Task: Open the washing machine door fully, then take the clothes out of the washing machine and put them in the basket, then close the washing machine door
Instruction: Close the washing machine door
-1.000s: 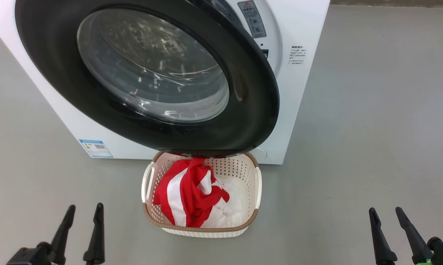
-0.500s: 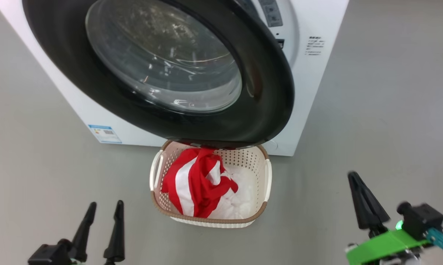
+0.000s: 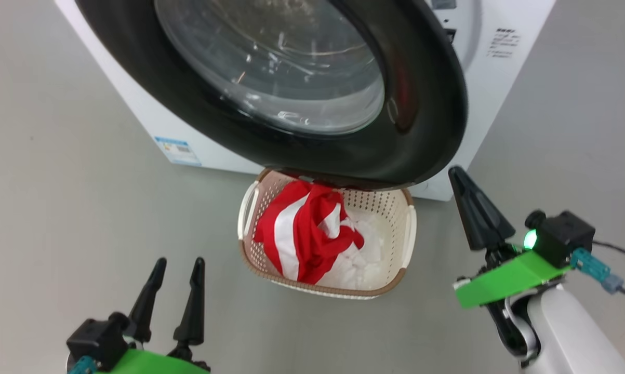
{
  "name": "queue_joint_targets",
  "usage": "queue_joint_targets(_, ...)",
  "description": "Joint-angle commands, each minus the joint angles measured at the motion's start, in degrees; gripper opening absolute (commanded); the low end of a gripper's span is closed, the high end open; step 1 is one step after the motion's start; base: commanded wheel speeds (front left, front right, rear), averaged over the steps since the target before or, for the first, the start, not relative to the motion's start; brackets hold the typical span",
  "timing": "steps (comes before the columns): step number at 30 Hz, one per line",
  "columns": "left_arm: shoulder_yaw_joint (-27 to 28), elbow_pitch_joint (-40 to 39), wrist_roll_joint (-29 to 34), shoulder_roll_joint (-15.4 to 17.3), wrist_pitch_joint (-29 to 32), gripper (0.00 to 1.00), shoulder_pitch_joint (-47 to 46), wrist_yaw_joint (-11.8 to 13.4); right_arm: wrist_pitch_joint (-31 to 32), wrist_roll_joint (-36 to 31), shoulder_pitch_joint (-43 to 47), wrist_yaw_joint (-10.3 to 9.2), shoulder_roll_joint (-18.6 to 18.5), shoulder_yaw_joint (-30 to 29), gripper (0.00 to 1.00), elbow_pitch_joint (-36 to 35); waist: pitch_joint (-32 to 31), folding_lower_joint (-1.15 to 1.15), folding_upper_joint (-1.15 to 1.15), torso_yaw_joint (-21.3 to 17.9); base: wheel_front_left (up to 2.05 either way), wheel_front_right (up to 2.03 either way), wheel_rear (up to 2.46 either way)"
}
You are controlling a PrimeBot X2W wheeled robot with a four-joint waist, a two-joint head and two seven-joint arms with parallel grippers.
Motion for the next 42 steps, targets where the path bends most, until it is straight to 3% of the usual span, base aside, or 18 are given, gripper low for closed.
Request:
queue_joint_targets(1, 1.6, -1.6, -0.2, 0.6, -0.3, 1.0, -2.1, -0.3, -0.4, 0.7, -1.9, 0.36, 0.0, 1.4, 0.0, -1.1, 1.8, 0.0, 0.0, 1.4, 0.0, 0.0, 0.0)
queue_joint_targets(11, -0.5, -1.9, -0.9, 0.2, -0.3, 1.0, -6.6, -0.3, -0.4, 0.1, -8.8, 0.36, 0.0, 1.1, 0.0, 0.5, 8.1, 0.0, 0.0, 3.6, 0.0, 0.0, 0.0)
queue_joint_targets(29, -2.6, -2.4, -2.9, 0.0, -0.3, 1.0, -13.9, -0.3, -0.4, -0.1, -20.8, 0.36, 0.3, -6.9, 0.0, 0.3, 18.6, 0.0, 0.0, 4.7, 0.0, 0.0, 0.0)
queue_joint_targets(42, -3.0, -2.7, -3.6, 0.0, -0.3, 1.0, -16.1, -0.3, -0.4, 0.0, -27.1, 0.36, 0.2, -10.6, 0.0, 0.6, 21.1, 0.0, 0.0, 5.5, 0.0, 0.0, 0.0)
